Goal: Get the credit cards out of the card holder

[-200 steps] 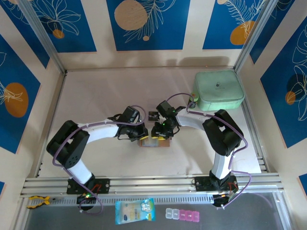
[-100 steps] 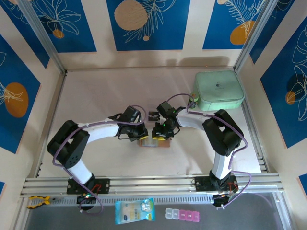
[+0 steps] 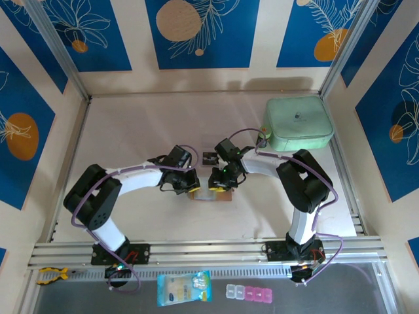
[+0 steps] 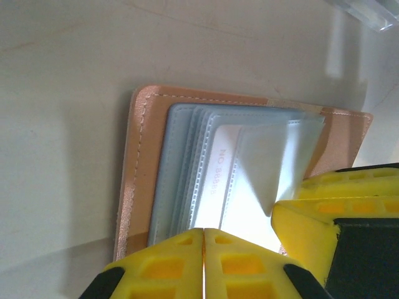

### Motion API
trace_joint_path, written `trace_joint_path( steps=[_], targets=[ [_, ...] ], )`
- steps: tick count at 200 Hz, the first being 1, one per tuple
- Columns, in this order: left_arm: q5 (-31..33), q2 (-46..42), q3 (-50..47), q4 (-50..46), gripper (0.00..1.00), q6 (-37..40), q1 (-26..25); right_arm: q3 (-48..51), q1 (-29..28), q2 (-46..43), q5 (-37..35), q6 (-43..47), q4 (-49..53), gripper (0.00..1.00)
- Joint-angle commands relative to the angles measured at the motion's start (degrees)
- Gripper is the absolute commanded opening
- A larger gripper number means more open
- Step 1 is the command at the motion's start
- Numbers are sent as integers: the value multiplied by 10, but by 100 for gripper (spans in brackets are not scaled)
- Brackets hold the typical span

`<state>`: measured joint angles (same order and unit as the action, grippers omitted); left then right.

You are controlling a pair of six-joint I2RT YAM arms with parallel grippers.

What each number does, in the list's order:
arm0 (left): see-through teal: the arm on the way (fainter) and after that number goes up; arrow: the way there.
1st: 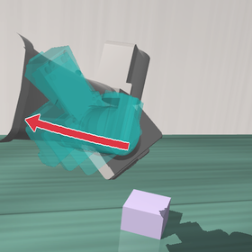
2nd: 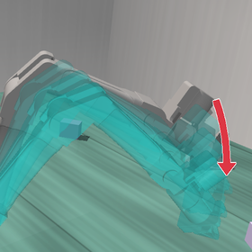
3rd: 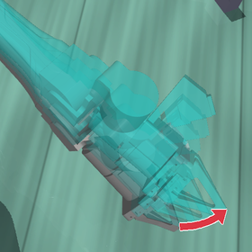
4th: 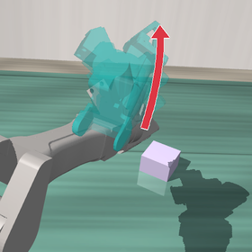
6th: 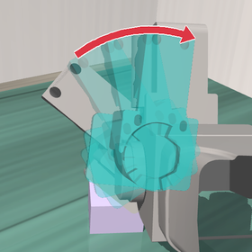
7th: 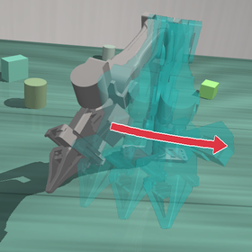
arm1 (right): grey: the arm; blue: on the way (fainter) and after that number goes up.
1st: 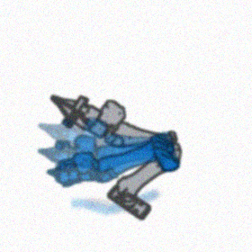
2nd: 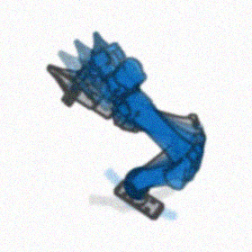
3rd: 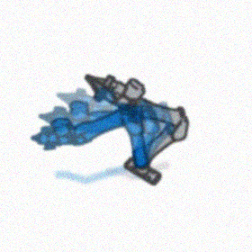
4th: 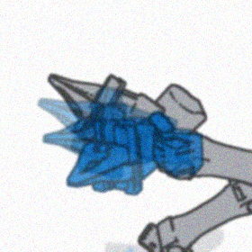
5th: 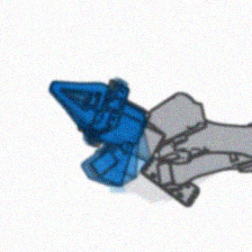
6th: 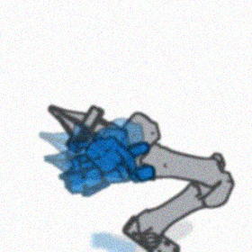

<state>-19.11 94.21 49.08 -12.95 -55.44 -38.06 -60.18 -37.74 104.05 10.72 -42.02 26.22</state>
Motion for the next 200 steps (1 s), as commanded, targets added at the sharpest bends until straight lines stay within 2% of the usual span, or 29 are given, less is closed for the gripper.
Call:
trace_joint_path(
  steps=[1, 48, 109, 200],
  targets=[
    [13, -12, 11, -20, 9, 1, -6, 16, 4, -13, 5, -3, 3, 22],
    [5, -3, 12, -19, 9, 1, -6, 28, 9, -18, 9, -8, -7, 18],
    [-4, 3, 21, -17, 9, 4, -9, 64, 27, -24, 49, -23, -59, 18],
    [-13, 35, 58, -46, 9, 17, -22, 70, 31, -26, 53, -22, -64, 18]
  ],
)
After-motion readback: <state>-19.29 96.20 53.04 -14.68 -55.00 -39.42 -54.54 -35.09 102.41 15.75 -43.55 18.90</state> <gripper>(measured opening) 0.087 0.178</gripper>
